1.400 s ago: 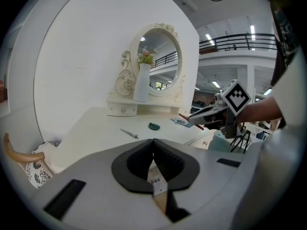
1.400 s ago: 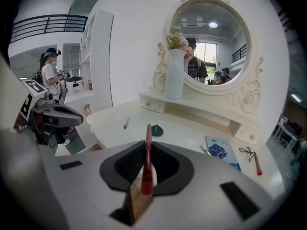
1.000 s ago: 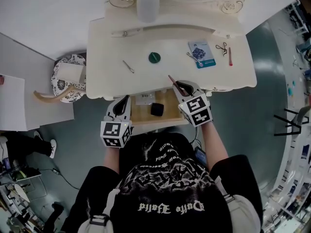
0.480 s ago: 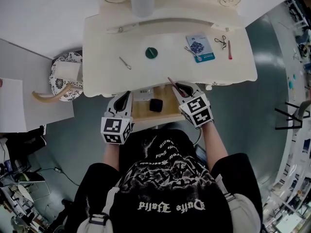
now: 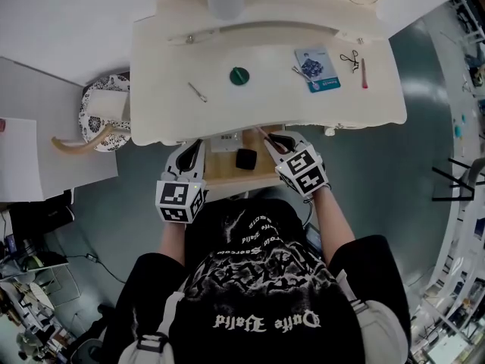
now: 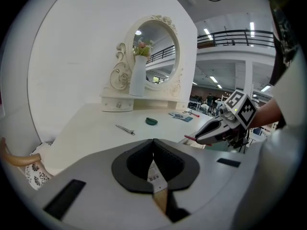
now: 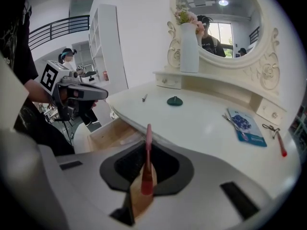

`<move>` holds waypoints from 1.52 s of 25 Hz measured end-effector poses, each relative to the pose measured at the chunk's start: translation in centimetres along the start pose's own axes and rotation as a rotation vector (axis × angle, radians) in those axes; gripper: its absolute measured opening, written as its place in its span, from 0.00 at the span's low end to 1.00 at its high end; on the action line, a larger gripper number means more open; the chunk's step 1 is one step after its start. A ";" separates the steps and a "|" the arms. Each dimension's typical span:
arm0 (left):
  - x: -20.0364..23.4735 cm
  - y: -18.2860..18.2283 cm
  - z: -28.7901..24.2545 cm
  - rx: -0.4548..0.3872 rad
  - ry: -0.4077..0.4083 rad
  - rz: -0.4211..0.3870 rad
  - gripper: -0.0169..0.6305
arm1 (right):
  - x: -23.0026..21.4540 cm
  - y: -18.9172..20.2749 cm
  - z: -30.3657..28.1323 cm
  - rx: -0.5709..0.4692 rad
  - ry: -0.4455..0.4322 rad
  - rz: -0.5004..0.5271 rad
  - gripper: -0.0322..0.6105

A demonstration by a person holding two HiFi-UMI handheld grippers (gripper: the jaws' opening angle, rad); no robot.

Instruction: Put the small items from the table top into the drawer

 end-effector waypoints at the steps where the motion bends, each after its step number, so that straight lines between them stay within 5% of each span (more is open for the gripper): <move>1: 0.1 0.0 0.1 0.000 -0.004 0.000 0.05 | 0.3 0.0 -0.2 0.003 -0.009 0.011 0.13; 38: 2.4 2.1 1.6 0.055 -0.106 0.058 0.05 | 12.3 0.1 -7.9 0.114 -0.422 0.357 0.13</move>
Point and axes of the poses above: the fingertips, and each gripper's own axes: z backward along the fingers, x to its left, y out of its underside, the point moved 2 cm from there along z, backward along the fingers, and after that the axes turned 11 degrees about y, right-handed, at the moved point
